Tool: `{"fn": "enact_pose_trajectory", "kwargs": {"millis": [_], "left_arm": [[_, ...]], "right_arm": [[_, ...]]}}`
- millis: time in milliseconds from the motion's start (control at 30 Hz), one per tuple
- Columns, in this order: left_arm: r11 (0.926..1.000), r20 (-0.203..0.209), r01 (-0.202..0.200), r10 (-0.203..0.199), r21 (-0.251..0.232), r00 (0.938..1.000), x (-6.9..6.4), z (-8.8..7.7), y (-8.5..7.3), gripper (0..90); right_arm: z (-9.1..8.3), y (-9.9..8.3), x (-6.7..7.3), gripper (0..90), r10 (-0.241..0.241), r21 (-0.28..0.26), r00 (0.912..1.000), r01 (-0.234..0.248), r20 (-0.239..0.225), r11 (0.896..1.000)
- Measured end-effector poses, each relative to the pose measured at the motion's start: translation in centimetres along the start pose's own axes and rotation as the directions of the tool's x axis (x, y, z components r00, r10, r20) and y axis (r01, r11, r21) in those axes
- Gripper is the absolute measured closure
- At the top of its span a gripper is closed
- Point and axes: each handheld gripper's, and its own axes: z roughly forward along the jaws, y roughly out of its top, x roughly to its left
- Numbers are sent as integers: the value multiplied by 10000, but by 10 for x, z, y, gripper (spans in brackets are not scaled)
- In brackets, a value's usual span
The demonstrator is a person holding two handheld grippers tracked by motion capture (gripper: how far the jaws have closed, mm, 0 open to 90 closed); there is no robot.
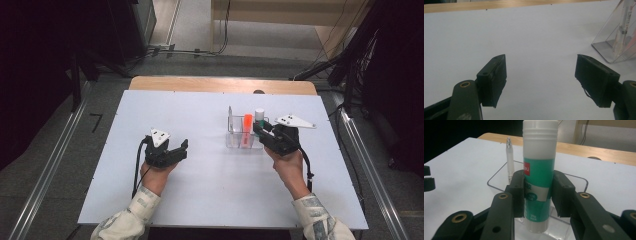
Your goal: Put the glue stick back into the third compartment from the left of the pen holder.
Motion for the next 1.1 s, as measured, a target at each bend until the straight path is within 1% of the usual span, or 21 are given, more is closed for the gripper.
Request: {"fn": "enact_pose_trajectory", "kwargs": {"millis": [133, 467, 800, 1100], "left_arm": [[10000, -20, 14, -14, -12, 10000, 1, -1, 0, 257], [10000, -43, 47, -47, -20, 10000, 2, -2, 0, 257], [10000, -44, 80, -81, -42, 10000, 4, -2, 0, 257], [10000, -36, 89, -89, -27, 10000, 4, -2, 0, 257]], "right_arm": [[4, 0, -5, 638, 88, 6, 9999, -88, 137, 10000], [14, 3, -12, 638, 266, -185, 9989, -259, 386, 9995], [26, 1, -18, 637, 388, -195, 9969, -376, 691, 9991], [32, -7, -20, 637, 243, -39, 9963, -240, 827, 9997]]}}
